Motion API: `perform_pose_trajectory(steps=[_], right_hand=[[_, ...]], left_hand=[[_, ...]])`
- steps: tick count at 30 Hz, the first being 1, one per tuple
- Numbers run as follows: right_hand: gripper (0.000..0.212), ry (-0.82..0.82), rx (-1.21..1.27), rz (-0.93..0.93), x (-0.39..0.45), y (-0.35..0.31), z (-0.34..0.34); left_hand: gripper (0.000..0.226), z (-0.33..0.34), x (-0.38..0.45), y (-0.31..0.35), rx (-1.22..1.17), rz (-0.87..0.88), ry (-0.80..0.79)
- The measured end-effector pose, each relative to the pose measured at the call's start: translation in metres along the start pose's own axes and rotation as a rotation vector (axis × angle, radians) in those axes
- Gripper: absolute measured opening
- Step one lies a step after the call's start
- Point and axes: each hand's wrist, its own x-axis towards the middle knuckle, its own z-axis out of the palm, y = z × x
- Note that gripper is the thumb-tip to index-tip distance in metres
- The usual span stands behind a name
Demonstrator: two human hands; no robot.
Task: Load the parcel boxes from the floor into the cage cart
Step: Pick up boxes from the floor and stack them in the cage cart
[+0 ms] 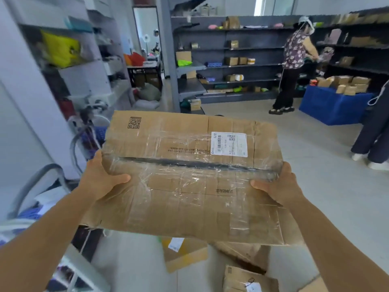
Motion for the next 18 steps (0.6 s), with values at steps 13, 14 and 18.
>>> perform_pose_trajectory(steps=[13, 14, 18], right_hand=[[0.105, -0.365, 0.036, -0.329, -0.031, -0.131, 0.114], [0.104, -0.395, 0.036, -0.357, -0.038, -0.142, 0.123], [0.098, -0.481, 0.034, -0.448, -0.071, -0.182, 0.160]], left_hand=[[0.112, -0.139, -0.100, -0.130, -0.061, -0.299, 0.376], [0.116, -0.150, -0.112, -0.134, -0.062, -0.316, 0.401], [0.107, -0.187, -0.161, -0.136, -0.069, -0.401, 0.525]])
